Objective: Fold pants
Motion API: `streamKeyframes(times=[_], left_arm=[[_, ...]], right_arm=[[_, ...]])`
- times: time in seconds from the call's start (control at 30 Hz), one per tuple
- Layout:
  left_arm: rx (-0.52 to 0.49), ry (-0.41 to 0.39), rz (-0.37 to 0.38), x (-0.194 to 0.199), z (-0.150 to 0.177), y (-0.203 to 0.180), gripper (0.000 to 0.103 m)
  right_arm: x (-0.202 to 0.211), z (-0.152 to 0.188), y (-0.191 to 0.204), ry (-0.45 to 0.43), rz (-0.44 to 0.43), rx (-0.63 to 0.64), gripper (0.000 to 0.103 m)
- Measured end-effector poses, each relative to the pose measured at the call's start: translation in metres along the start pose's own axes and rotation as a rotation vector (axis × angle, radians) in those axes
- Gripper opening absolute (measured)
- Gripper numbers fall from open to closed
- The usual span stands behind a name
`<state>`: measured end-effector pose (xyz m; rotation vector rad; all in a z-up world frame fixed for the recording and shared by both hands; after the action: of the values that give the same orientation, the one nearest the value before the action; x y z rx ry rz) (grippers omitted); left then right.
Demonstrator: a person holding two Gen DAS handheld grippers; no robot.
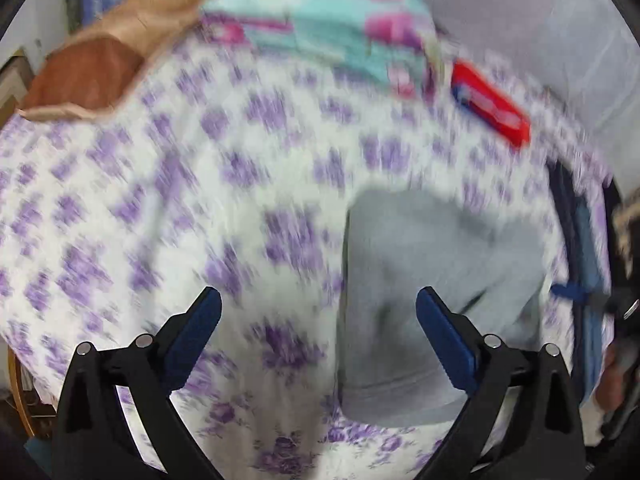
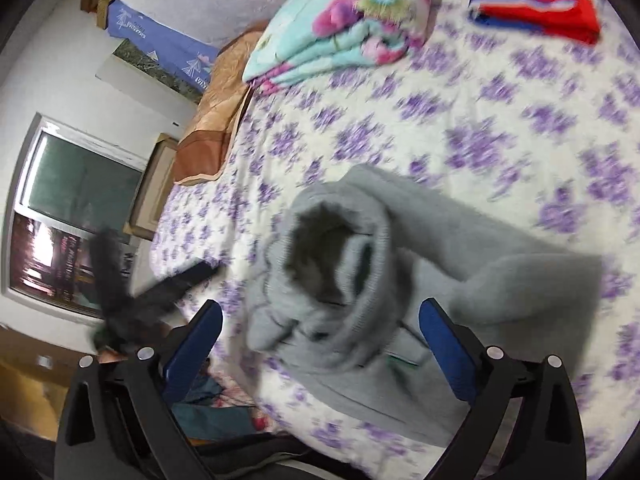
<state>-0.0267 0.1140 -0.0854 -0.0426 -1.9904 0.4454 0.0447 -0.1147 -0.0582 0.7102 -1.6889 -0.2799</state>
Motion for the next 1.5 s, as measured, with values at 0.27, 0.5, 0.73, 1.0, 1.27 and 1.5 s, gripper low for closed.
streamKeyframes(times=[0.27, 0.5, 0.73, 1.0, 1.27, 1.5], left_arm=[[-0.036, 0.064, -0.026, -0.044, 0.027, -0.023, 0.095], [-0.001, 0.068, 0.017, -0.028, 0.013, -0.002, 0.095], [-0.019, -0.035, 0.048, 0.009, -0.01, -0.009, 0.095], [-0.161, 0.067, 0.159, -0.032, -0.003, -0.085, 0.095], [-0.311, 0.146, 0.137, -0.062, 0.013, -0.143, 0.095], [-0.3, 0.141, 0.133, -0.055, 0.011, -0.138, 0.095]], right_arm=[[-0.061, -0.013, 0.019, 0.079, 0.114, 0.044, 0.086], [-0.046, -0.009, 0.025, 0.057, 0.105, 0.162, 0.016], [0.098, 0.002, 0.009, -0.124, -0.044, 0.146, 0.015], [0.043, 0.051, -0.152, 0.061, 0.092, -0.261, 0.02], [0.04, 0.067, -0.18, 0.079, 0.195, -0.33, 0.075], [0.102, 0.026, -0.105, -0.156, 0.339, 0.062, 0.036]])
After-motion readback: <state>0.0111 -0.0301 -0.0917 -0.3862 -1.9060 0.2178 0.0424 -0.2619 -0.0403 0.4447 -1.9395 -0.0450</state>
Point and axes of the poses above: each gripper's, at about its wrist camera, not at the fingertips, and x roughly against the way its jaws point, y to its left, z to its underside, the point moved 5 cm from there along -x, roughly the way its jaws point, and after that the axes turned 8 degrees about z, right-handed, at the moved point
